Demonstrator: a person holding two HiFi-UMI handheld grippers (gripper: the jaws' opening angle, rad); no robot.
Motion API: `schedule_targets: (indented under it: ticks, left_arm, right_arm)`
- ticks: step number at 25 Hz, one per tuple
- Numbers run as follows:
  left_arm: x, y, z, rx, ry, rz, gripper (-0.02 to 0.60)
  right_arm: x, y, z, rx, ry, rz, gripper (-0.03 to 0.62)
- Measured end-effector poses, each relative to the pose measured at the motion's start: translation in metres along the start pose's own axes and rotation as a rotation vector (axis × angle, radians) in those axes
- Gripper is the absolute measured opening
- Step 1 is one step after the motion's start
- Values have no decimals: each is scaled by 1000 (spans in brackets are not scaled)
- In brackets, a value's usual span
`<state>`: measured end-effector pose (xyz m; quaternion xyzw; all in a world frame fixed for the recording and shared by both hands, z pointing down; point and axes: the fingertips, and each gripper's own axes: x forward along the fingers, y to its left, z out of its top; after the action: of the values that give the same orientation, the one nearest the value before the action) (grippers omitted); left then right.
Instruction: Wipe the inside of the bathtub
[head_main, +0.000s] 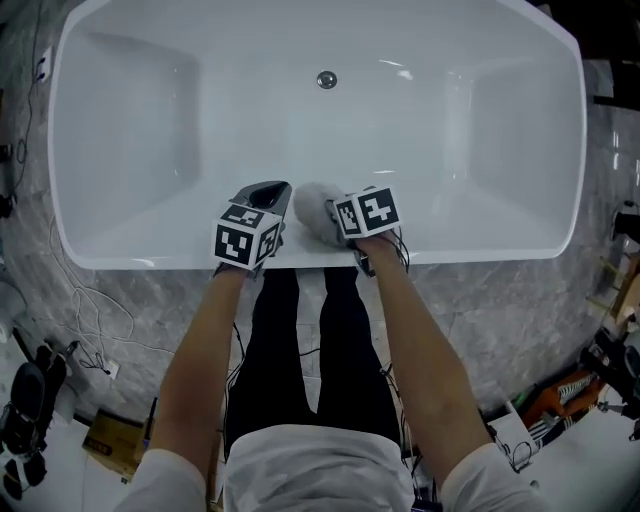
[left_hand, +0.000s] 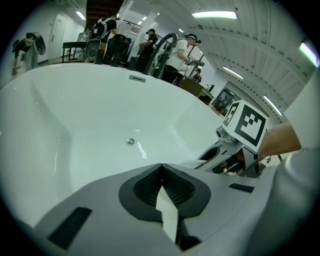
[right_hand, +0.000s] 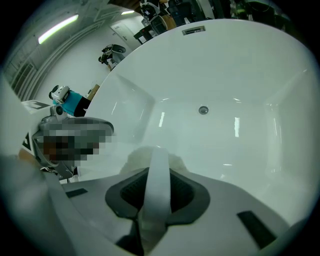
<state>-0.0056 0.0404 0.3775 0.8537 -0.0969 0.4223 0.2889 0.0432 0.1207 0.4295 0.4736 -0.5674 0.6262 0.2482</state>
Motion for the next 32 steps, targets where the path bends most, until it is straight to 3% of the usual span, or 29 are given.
schedule_targets:
  ticks: [10, 25, 32]
  left_arm:
    - [34, -56, 20, 110, 28, -64, 12]
    - [119, -200, 58, 243, 60, -206, 12]
    - [145, -233, 61, 314, 76, -250, 12]
  right_arm:
    - [-51, -76, -28, -2, -18, -67, 94]
    - [-148, -219, -79, 6, -50, -157, 94]
    - [-172, -272, -87, -3, -95, -210, 94]
